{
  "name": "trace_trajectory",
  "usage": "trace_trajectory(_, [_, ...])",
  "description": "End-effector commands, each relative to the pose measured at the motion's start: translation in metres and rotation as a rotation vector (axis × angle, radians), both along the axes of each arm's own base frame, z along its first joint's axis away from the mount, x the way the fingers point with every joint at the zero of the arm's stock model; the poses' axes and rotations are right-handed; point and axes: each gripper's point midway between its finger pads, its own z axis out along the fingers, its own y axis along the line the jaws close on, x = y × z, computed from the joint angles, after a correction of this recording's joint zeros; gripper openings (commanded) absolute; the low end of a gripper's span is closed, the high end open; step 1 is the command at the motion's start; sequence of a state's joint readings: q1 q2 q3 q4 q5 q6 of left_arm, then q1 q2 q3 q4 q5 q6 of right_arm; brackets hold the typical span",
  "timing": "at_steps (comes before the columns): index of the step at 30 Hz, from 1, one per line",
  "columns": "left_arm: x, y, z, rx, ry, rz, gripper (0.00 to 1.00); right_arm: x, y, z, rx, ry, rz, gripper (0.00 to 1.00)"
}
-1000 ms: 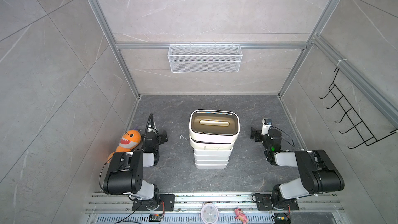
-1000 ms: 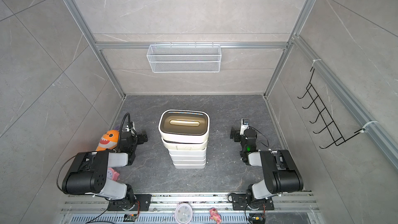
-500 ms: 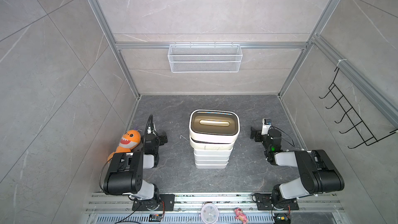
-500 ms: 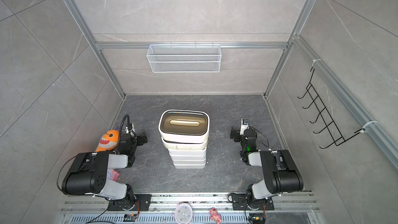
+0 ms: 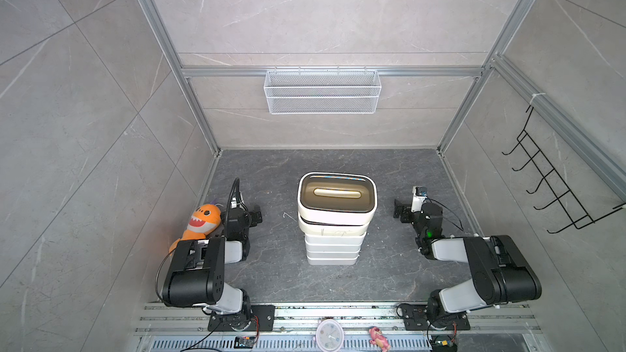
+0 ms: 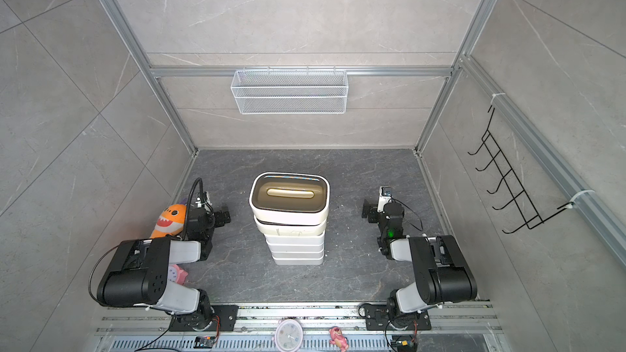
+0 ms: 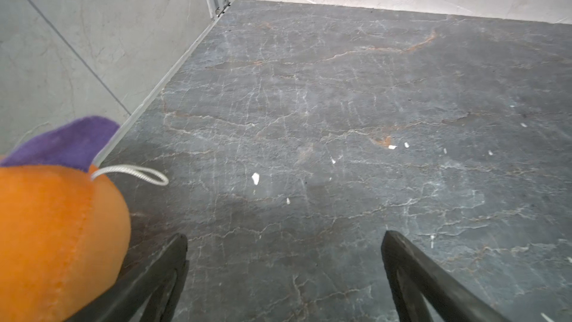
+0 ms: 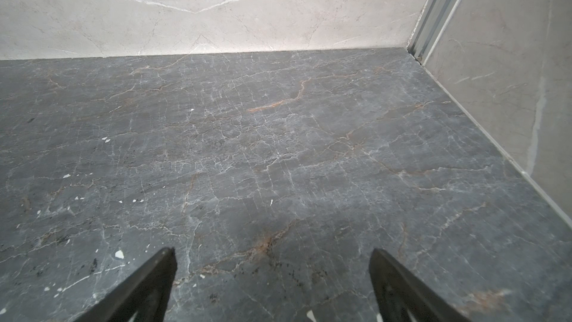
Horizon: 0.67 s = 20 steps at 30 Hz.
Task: Stack the tissue boxes
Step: Reset both arms
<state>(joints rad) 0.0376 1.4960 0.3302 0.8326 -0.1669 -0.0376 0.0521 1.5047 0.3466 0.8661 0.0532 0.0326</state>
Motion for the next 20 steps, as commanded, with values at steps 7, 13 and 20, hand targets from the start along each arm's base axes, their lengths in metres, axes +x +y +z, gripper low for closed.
trace_trajectory(7, [0.0096, -0.0003, 0.0138, 0.008, -0.037, 0.000, 1.00, 0.0040, 0.0006, 0.0054, -0.002, -0.021, 0.007, 1.00])
trace_trajectory(13, [0.0096, 0.0001, 0.0140, 0.008, -0.038, 0.001, 1.00, 0.0050, 0.0002, 0.0041, -0.001, -0.012, 0.009, 0.99])
trace_trajectory(20, [0.0097, 0.0003, 0.0142, 0.008, -0.038, 0.002, 1.00, 0.0042, 0.0001, 0.0055, -0.001, -0.020, 0.008, 0.99])
